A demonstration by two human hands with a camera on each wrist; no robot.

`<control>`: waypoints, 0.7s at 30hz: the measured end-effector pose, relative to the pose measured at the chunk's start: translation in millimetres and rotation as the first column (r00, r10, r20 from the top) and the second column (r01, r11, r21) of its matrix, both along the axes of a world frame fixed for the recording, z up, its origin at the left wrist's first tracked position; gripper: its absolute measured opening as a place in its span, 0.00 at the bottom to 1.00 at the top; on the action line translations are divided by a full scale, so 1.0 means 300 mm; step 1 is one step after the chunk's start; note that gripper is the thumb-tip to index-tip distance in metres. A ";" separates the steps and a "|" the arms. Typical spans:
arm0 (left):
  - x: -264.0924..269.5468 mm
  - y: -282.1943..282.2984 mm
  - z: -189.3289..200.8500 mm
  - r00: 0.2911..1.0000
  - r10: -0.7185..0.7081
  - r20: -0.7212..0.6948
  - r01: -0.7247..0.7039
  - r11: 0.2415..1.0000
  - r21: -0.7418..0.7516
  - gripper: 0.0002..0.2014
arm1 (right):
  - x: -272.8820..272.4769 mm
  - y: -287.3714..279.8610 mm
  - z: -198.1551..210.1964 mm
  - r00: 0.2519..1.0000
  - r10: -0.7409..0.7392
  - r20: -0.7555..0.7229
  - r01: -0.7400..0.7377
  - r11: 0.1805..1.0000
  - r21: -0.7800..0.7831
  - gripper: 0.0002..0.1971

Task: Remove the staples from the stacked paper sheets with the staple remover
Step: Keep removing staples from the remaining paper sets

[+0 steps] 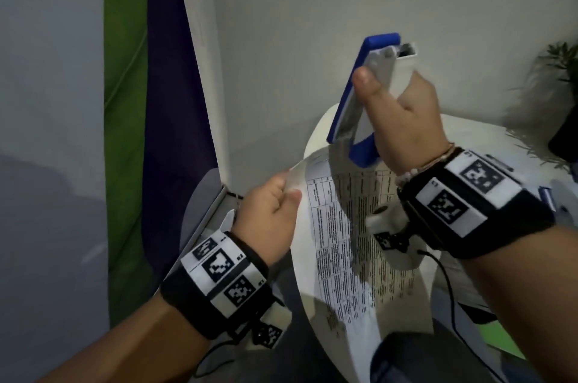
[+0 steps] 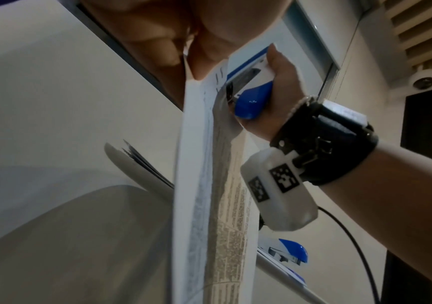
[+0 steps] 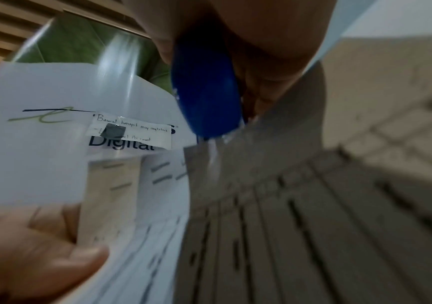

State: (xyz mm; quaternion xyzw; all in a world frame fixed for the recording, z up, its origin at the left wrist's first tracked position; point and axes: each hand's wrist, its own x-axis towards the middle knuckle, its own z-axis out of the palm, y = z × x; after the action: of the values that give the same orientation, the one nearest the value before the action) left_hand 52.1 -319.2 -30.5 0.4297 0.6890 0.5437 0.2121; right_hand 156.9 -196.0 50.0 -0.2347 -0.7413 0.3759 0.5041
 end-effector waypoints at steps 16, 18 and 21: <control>0.027 -0.008 -0.001 0.992 -0.063 -0.109 0.073 0.994 0.087 0.06 | -0.030 0.014 -0.018 0.992 -0.014 -0.122 0.004 0.997 -0.082 0.16; 0.027 -0.008 0.006 0.993 -0.058 -0.106 0.066 0.995 0.078 0.08 | -0.029 0.010 -0.015 0.993 -0.010 -0.119 0.001 0.997 -0.078 0.16; 0.022 -0.011 0.026 0.996 -0.065 -0.057 0.068 0.997 0.040 0.15 | -0.020 0.003 -0.006 0.980 -0.003 -0.200 -0.035 0.982 -0.185 0.12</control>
State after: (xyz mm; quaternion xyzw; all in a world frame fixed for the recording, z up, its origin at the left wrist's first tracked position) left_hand 58.8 -322.6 -22.6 0.4716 0.6685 0.5385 0.2021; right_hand 151.0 -195.1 48.3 -0.2363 -0.6502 0.4696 0.5486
